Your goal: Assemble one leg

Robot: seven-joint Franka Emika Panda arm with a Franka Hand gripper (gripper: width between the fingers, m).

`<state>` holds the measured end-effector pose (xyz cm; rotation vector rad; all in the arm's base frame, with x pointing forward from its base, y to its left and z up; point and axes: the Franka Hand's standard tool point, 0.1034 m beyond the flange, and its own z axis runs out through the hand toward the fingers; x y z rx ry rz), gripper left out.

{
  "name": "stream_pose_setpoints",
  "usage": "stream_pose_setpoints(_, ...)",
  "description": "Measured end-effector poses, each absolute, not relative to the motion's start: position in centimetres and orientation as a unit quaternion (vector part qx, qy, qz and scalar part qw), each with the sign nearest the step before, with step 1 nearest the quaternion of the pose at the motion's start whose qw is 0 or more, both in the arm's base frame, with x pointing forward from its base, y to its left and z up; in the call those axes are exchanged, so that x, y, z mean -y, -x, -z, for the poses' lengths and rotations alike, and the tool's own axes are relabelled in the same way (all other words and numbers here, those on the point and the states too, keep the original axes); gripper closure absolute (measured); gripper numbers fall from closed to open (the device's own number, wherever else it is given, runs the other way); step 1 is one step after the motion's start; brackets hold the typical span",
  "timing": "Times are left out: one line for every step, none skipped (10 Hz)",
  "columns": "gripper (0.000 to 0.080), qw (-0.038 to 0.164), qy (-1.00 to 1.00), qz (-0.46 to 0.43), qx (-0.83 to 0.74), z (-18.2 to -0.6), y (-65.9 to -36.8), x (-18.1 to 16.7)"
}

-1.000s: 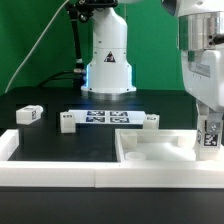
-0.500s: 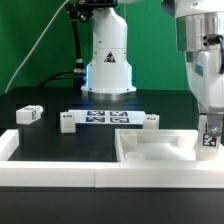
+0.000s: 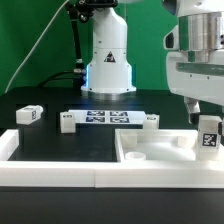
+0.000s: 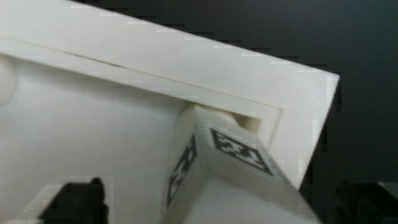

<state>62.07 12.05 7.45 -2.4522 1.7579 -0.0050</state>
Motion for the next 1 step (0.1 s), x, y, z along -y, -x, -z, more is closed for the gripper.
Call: stream_pose_setpoints(0.0150,0.063,0.809,0.001,-0.584,-7.45,-62.06,-12.08)
